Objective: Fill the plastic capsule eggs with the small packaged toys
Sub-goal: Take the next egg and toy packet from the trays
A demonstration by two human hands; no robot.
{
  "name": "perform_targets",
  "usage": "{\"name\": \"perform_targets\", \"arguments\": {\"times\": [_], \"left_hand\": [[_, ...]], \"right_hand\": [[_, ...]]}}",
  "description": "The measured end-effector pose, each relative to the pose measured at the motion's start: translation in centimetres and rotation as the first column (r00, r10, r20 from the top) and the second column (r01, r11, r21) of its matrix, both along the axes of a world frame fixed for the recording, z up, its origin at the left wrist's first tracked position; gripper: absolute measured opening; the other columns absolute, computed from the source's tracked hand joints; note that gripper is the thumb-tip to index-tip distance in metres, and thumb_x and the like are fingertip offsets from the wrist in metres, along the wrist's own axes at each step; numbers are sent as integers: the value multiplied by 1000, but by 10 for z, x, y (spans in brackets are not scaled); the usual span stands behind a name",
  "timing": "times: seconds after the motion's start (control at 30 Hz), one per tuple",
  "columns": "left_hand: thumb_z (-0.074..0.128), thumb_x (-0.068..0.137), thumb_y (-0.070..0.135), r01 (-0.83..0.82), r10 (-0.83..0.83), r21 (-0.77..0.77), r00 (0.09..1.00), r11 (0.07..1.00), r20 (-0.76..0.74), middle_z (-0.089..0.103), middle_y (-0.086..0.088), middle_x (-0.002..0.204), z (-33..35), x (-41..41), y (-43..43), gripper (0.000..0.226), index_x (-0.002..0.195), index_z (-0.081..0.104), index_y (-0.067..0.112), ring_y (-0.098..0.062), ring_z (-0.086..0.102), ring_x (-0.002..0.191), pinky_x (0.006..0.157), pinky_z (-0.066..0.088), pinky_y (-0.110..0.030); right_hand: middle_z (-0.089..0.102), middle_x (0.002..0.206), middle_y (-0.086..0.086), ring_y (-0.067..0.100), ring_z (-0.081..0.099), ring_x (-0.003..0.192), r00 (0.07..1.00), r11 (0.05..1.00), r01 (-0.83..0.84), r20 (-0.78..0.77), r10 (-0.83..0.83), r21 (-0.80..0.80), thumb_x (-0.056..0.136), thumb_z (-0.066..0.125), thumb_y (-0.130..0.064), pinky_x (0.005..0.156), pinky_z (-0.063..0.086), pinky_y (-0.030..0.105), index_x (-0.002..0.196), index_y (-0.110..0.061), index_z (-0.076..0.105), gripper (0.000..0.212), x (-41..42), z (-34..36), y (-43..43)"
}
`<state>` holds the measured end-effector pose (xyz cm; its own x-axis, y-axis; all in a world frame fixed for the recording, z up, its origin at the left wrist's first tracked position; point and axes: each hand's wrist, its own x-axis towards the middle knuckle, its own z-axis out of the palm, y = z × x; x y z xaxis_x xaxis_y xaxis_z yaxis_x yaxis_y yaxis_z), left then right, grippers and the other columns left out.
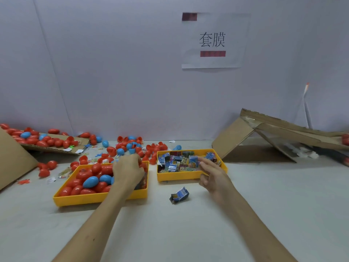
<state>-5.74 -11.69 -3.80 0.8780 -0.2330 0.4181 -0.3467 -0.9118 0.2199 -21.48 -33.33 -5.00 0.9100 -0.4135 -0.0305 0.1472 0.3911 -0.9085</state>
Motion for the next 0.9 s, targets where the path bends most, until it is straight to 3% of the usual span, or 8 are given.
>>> {"name": "perform_targets", "arguments": {"times": [0.07,0.13,0.23,0.33,0.4,0.53,0.7,0.9], "left_hand": [[67,93,24,52,-49,-86,998,995,37,70,0,98,0,-4,1,22,114,71,20,-16,61,90,86,56,-37],[69,91,16,186,-169,-288,982,939,82,68,-2,105,4,-14,-1,24,115,71,16,-15,61,92,86,56,-33],[72,90,12,341,-401,-626,915,701,49,66,4,100,15,-37,-11,15,102,72,21,-10,65,86,76,57,-24],[66,95,12,188,-647,-911,755,367,-105,75,2,96,18,-62,-22,16,99,73,26,-14,73,86,68,58,-24],[60,98,9,92,-719,-958,681,271,-138,77,5,97,12,-71,-27,23,105,75,24,-11,74,88,68,56,-23],[59,97,6,17,-762,-974,625,228,-168,77,11,95,-3,-78,-31,27,108,76,24,-6,72,88,65,55,-18],[61,97,5,-73,-758,-979,624,189,-193,77,5,97,-10,-77,-32,24,109,75,19,-12,73,94,75,59,-25],[75,87,16,-38,-755,-982,634,183,-165,75,-3,109,-11,-83,-34,24,111,73,18,-18,71,103,77,58,-24]], "right_hand": [[72,91,-3,12,40,46,1000,1000,-10,-2,10,8,96,61,-16,58,36,25,111,-21,77,23,0,1,1],[70,90,-1,12,38,48,1000,1000,-25,4,25,4,95,61,-18,56,35,24,109,-22,79,23,0,1,3],[72,86,-1,12,41,48,996,995,-88,16,89,-35,92,63,-21,52,42,22,106,-23,80,22,-1,0,6],[73,87,-1,12,46,51,990,988,-143,4,143,-67,91,63,-29,55,47,23,106,-23,79,23,-3,2,11],[73,89,-1,13,48,51,987,984,-160,14,162,-72,84,64,-38,56,47,23,105,-24,80,30,-4,4,13],[72,90,-2,14,51,55,984,981,-174,16,176,-82,81,64,-40,59,48,25,110,-21,78,37,-4,4,12],[73,101,-1,15,63,69,979,975,-205,-28,204,-89,78,65,-39,64,46,28,111,-17,76,41,-3,1,10],[67,115,5,14,56,62,983,978,-183,-35,180,-103,79,67,-39,69,49,29,124,-24,68,48,-5,3,9]]}}
